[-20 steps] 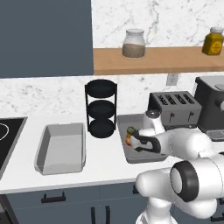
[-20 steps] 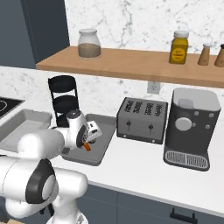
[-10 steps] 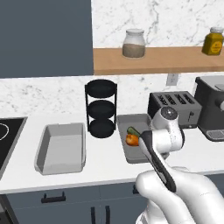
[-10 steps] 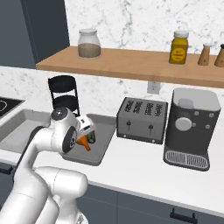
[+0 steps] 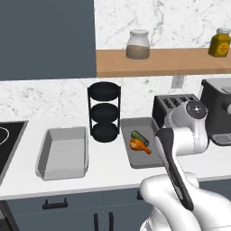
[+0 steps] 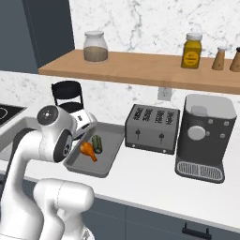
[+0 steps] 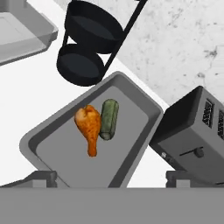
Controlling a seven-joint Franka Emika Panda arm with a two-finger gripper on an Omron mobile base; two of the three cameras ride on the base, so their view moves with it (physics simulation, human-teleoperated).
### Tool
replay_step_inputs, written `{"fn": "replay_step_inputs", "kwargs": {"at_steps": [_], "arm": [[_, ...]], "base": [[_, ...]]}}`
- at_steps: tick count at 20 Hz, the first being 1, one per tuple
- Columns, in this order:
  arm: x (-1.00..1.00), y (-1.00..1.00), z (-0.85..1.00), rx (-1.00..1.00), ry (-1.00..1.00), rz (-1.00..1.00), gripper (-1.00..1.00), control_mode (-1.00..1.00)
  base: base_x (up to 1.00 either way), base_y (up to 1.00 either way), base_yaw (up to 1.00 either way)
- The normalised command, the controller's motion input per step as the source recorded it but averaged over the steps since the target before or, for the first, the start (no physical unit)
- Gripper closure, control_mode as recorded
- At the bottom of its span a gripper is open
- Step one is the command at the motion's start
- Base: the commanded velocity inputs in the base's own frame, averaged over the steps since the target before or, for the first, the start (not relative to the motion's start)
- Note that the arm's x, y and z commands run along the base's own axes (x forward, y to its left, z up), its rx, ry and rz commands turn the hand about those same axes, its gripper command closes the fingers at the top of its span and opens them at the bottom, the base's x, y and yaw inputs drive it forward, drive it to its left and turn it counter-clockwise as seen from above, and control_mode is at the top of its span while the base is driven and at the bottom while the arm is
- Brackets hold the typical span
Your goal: Place one cucumber and one chicken drumstick in each tupperware on the nearby counter, to pack two identical lunches.
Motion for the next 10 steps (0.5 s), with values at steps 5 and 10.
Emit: {"fn": "replay_step_inputs", "kwargs": {"at_steps": [5, 10], "arm": [[-0.38, -0.17, -0.10, 0.00, -0.22, 0.05, -1.00, -1.00], [-0.07, -0.19, -0.23, 0.07, -0.44, 0.04, -1.00, -1.00]], "base": [[0.00, 0.00, 0.00], [0.00, 0.00, 0.00]]}}
